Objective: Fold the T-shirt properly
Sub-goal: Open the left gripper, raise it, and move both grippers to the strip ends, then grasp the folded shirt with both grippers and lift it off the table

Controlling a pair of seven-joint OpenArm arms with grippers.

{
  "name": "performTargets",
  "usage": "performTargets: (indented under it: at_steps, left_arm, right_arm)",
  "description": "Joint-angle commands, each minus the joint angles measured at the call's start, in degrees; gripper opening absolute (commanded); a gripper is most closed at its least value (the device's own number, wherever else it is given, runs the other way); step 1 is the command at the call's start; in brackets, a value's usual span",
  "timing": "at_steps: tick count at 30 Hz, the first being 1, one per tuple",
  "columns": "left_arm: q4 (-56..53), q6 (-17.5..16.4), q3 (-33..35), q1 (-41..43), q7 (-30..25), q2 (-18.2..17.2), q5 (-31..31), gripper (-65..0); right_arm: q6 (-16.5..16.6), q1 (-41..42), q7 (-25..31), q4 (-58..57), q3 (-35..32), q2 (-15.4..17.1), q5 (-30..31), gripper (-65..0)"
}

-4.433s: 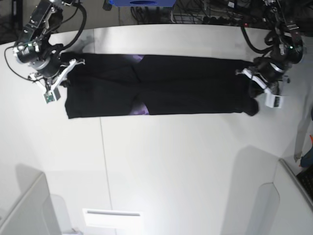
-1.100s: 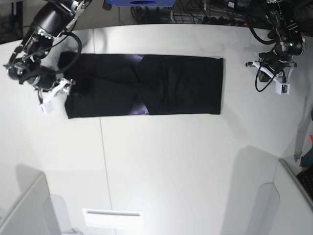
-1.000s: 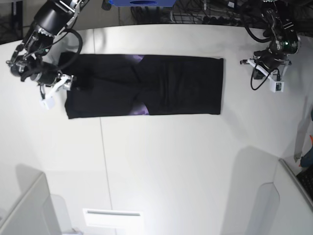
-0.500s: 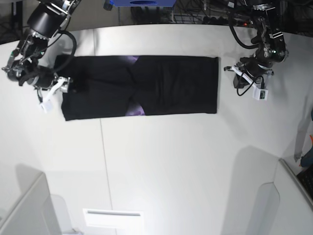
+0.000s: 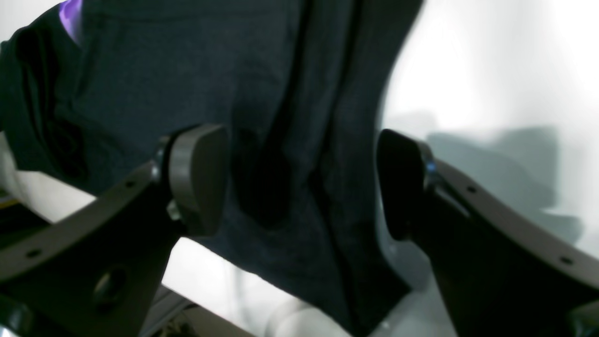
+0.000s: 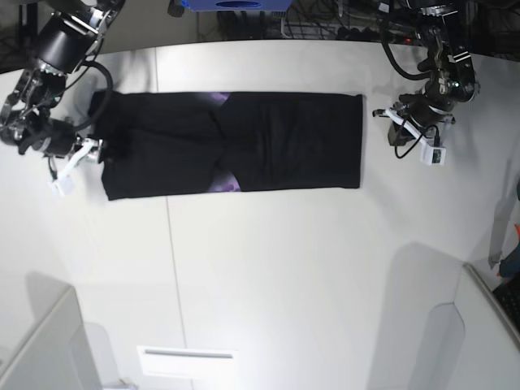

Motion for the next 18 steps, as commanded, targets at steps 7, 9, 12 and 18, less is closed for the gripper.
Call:
performTargets:
  at_steps: [7,9,12,18]
  left_arm:
    - [0.08,0.43,5.22,0.19,1.93,-0.27,1.57,-65.0]
    - [0.08,0.52,5.57,0.02,1.93,-0.18,1.57,-65.0]
    - [0.08,0.52,5.75,-0.16,1.93,-0.09,1.57,-65.0]
    - [0.17,0.52,5.75,-0.25,1.93,-0.09,1.57,-65.0]
  right_arm:
    - [0.36,0.49,-1.00,0.06,0.04,-0.38,1.14,-19.1]
    - [0.36,0.40,-1.39,2.17,0.04,-1.35,1.14,-19.4]
    - [0.27,0.40,-1.39,2.87,0.04,-2.23,1.14,-19.5]
    - [0.27,0.75,-0.64,-0.91,-0.05,-2.23,1.14,-19.5]
